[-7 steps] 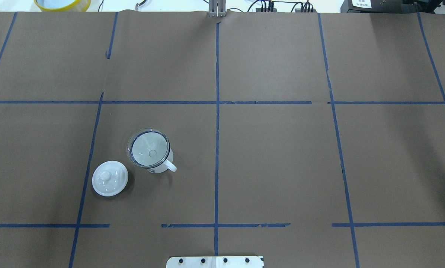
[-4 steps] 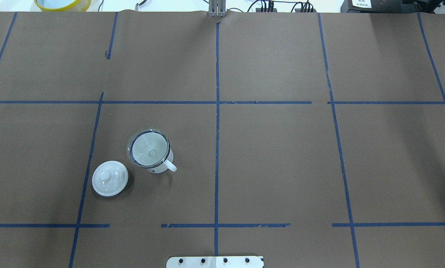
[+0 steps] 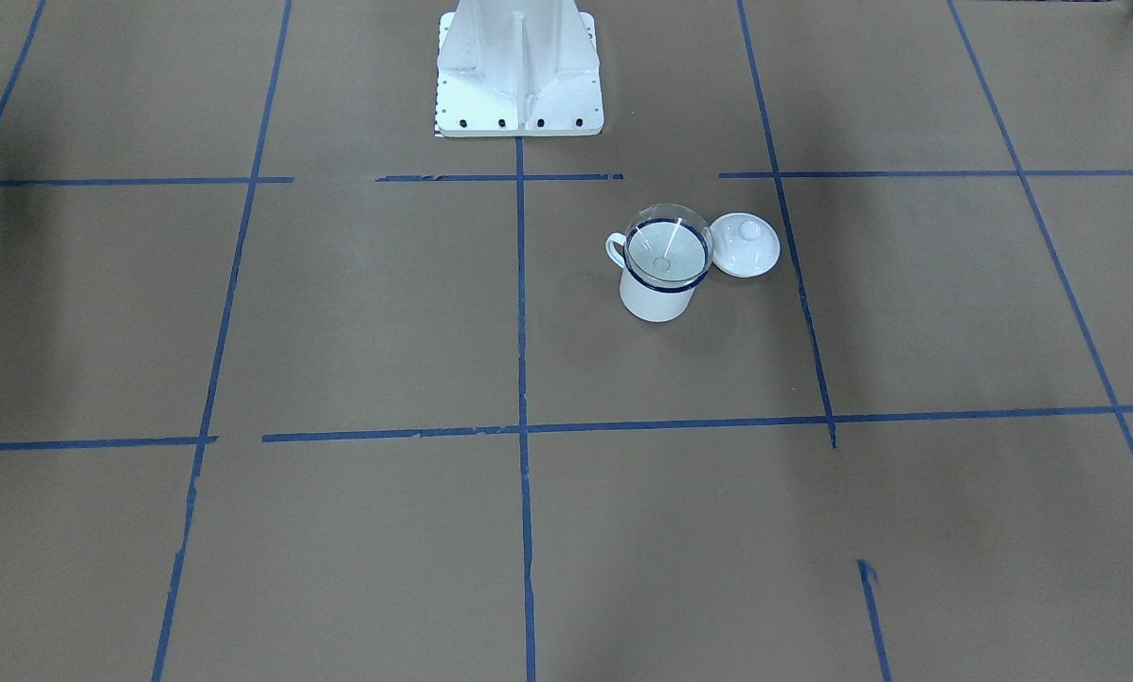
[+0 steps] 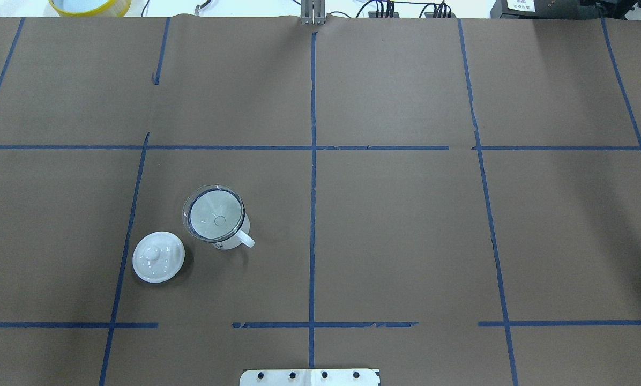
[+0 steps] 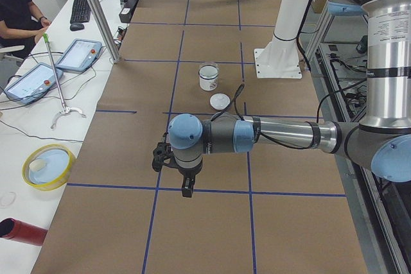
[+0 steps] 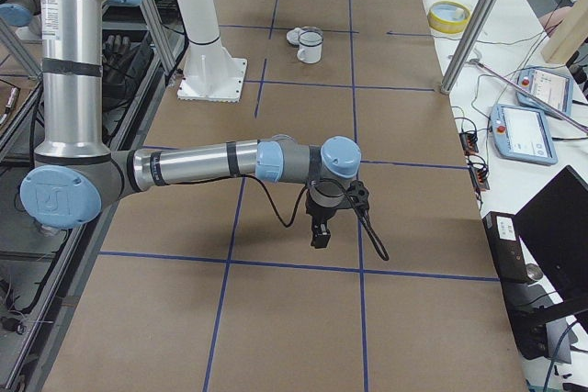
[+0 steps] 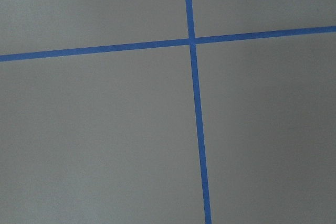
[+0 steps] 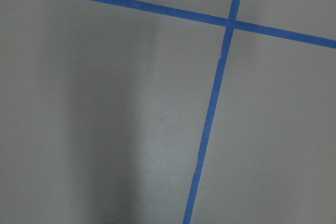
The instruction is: Place funnel on cup
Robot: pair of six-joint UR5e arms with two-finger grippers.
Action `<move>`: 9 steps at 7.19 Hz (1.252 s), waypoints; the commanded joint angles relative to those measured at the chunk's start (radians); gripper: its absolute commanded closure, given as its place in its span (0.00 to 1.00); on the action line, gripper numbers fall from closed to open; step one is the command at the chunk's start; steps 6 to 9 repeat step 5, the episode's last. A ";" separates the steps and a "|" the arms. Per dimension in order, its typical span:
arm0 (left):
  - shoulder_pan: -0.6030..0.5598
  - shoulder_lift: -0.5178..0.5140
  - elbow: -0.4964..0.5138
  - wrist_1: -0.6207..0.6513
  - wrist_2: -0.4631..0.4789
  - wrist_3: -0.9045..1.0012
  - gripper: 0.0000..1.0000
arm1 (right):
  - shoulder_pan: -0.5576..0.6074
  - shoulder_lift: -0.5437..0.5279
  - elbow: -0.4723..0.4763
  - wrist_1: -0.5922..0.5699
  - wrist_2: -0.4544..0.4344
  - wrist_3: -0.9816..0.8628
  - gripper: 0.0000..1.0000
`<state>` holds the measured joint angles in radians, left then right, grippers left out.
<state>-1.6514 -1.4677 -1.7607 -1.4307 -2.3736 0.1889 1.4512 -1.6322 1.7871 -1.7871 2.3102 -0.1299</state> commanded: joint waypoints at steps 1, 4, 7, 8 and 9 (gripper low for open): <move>-0.001 0.000 0.004 0.001 0.002 0.000 0.00 | 0.000 0.000 0.000 0.000 0.000 0.001 0.00; 0.001 -0.003 0.013 -0.001 0.004 0.001 0.00 | 0.000 0.000 0.000 0.000 0.000 -0.001 0.00; -0.001 -0.003 0.013 -0.001 0.004 0.001 0.00 | 0.000 0.000 0.000 0.000 0.000 0.001 0.00; -0.001 -0.003 0.013 -0.001 0.004 0.001 0.00 | 0.000 0.000 0.000 0.000 0.000 0.001 0.00; -0.001 -0.003 0.013 -0.001 0.004 0.001 0.00 | 0.000 0.000 0.000 0.000 0.000 0.001 0.00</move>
